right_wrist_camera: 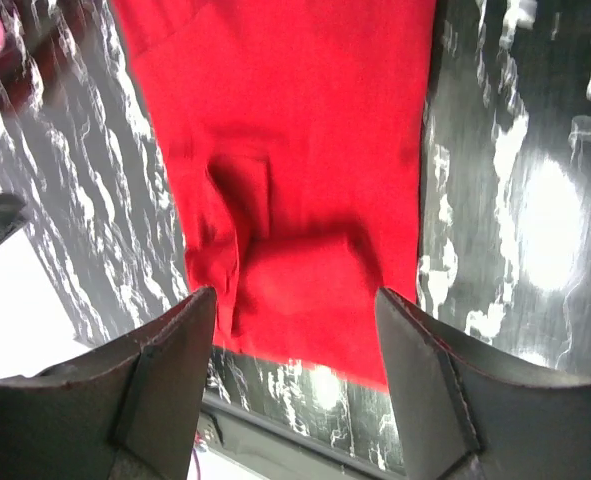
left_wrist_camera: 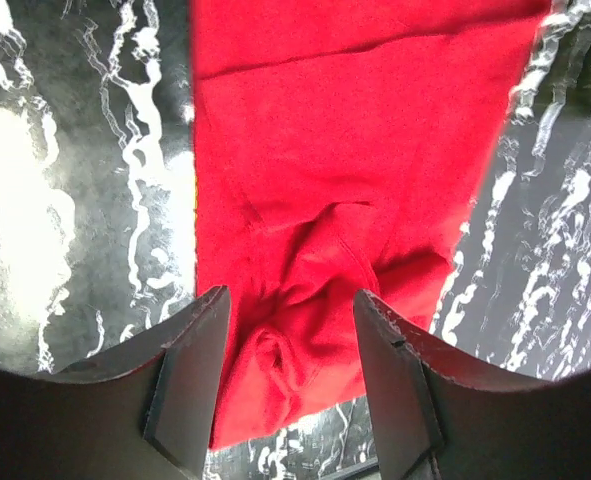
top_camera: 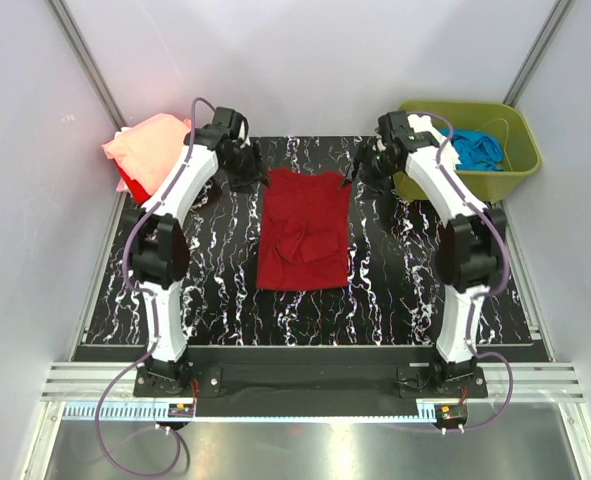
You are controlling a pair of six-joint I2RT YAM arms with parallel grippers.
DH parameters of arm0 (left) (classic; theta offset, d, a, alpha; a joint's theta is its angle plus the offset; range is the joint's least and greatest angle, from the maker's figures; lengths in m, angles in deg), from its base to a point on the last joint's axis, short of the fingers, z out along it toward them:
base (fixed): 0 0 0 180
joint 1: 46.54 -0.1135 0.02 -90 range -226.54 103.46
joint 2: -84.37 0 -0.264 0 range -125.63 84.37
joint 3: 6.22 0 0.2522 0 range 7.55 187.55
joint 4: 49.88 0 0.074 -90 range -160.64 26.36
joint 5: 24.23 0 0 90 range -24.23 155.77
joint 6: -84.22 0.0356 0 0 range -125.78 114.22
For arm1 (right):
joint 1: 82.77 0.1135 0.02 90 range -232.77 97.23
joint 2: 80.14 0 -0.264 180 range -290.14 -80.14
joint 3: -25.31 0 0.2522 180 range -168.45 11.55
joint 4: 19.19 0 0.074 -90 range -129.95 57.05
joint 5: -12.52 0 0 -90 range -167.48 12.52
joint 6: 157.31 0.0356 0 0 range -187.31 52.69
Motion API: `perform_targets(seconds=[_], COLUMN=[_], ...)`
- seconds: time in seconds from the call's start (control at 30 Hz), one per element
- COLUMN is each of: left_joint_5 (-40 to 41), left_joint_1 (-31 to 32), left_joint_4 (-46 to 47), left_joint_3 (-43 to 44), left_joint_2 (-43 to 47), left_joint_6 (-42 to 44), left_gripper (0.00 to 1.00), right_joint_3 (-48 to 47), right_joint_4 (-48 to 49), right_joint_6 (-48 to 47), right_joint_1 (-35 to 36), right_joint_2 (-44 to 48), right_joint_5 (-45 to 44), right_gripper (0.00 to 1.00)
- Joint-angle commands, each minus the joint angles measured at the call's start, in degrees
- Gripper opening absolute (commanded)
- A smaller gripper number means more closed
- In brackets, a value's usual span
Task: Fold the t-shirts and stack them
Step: Fold the tshirt
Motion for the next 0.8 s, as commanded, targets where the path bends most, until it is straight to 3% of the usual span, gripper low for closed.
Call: perform_targets(seconds=[0.0, 0.03, 0.13, 0.27, 0.47, 0.77], left_joint_5=[-2.5, -2.4, -1.4, -3.4, -5.1, -3.8], left_joint_1=[2.1, 2.9, 4.6, 5.6, 8.1, 12.0], left_joint_4=[2.3, 5.6, 11.9, 21.0, 33.8, 38.2], left_joint_3=[-10.9, -18.6, -29.9, -50.0, -63.5, -63.9], left_joint_2=[10.6, 12.7, 20.9, 31.6, 36.5, 30.8], left_joint_6=[1.4, 1.3, 0.0, -3.8, -8.7, -10.8], left_gripper=[0.56, 0.57, 0.57, 0.55, 0.49, 0.43], right_joint_3=[9.8, 17.8, 32.7, 44.4, 39.0, 26.0], right_joint_4=[1.3, 3.0, 9.2, 17.5, 17.6, 13.5], right_joint_6=[-0.1, 0.2, 1.0, 0.9, 1.0, 1.4], right_joint_1=[2.2, 2.7, 3.1, 5.7, 15.4, 21.6], right_joint_2=[11.1, 13.2, 19.7, 24.6, 19.1, 5.3], right_joint_5=[0.3, 1.5, 4.1, 7.6, 5.1, 0.5], right_gripper=[0.72, 0.73, 0.73, 0.68, 0.58, 0.55])
